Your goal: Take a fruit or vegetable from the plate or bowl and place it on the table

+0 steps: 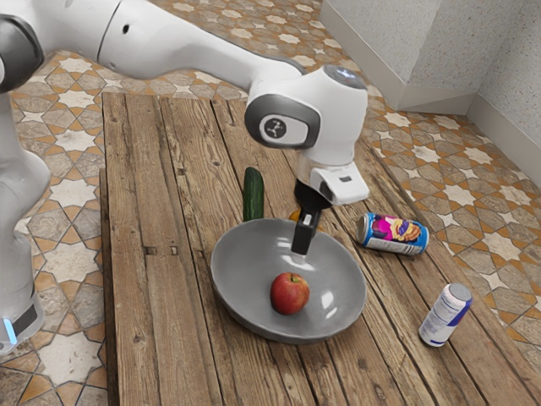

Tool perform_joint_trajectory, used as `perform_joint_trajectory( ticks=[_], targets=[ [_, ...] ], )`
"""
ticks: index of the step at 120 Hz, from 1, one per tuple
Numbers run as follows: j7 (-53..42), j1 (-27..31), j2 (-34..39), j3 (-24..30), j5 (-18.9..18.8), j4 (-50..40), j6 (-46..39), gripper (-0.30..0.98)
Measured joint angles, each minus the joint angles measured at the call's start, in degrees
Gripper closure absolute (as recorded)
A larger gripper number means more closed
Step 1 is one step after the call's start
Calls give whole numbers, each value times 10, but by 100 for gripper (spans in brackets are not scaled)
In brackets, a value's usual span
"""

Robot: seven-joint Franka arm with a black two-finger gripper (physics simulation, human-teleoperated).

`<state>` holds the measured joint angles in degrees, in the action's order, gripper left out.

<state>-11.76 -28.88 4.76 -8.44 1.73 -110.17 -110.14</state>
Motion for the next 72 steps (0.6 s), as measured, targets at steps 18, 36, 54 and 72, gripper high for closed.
perform_joint_trajectory(
  ticks=[18,36,54,72],
  targets=[
    [0,-26,7,0,3,-10,-16,0],
    [0,-23,2,1,4,-17,-25,0],
    [-1,-26,-2,1,8,-40,-42,0],
    [-1,-44,-11,2,16,-46,-56,0]
  ],
)
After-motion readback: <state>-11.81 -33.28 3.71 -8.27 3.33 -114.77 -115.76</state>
